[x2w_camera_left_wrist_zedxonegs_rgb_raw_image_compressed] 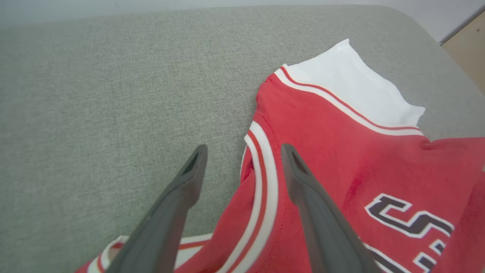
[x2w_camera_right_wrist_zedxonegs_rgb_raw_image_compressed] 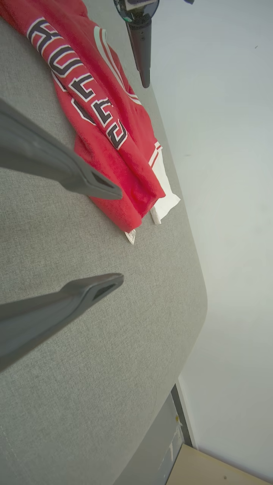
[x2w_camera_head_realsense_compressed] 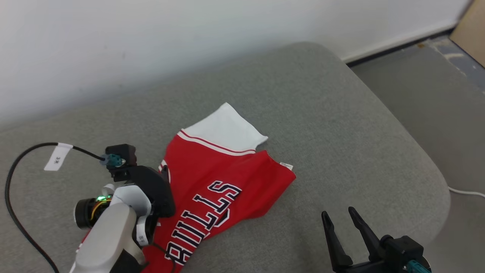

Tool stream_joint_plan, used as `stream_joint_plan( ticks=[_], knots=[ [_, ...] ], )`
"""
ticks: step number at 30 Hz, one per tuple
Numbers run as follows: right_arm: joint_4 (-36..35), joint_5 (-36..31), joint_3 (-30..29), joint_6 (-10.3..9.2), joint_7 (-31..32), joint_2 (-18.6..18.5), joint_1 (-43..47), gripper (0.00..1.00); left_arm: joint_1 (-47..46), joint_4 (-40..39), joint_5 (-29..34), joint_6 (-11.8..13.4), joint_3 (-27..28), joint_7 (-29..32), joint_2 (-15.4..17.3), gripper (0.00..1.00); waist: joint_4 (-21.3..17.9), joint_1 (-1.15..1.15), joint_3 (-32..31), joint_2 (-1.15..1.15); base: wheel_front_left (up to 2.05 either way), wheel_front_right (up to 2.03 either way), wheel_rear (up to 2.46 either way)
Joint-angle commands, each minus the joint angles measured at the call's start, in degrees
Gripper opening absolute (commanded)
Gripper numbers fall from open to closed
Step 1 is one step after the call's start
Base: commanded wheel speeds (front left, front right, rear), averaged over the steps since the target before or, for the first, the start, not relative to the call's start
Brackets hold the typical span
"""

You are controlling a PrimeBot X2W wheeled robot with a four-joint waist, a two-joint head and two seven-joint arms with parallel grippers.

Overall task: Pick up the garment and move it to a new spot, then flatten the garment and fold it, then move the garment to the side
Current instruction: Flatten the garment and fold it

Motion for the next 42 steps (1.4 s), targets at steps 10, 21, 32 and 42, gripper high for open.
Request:
stream_joint_plan(
  ticks=[10,21,32,42],
  knots=[
    [1.27,1.08,0.56,-0.13,-1.93,0.11,-2.02,1.00,-6.64,10.40,-0.86,-2.35,-0.60,-1.91,-1.73,1.00,-3.31,-0.01,6.92,0.00,0.00,0.00,0.00],
    [2.35,0.50,0.82,-0.13,-1.67,0.11,-2.25,1.00,-14.51,8.23,-0.58,-7.63,-2.53,-15.49,-4.02,0.00,0.70,-0.01,3.72,0.00,0.00,0.00,0.00],
    [1.94,-0.35,-0.13,-0.13,-0.56,0.10,-0.54,1.00,-22.96,-10.44,-8.33,-8.16,-11.72,-25.50,-4.64,0.00,5.75,-0.01,-0.84,0.00,0.00,0.00,0.00],
    [1.85,0.33,-0.79,-0.13,-0.40,0.08,1.18,1.00,-15.96,-22.47,-18.09,1.04,-16.15,-29.29,-4.26,0.00,12.67,-0.01,-4.17,0.00,0.00,0.00,0.00]
  ],
)
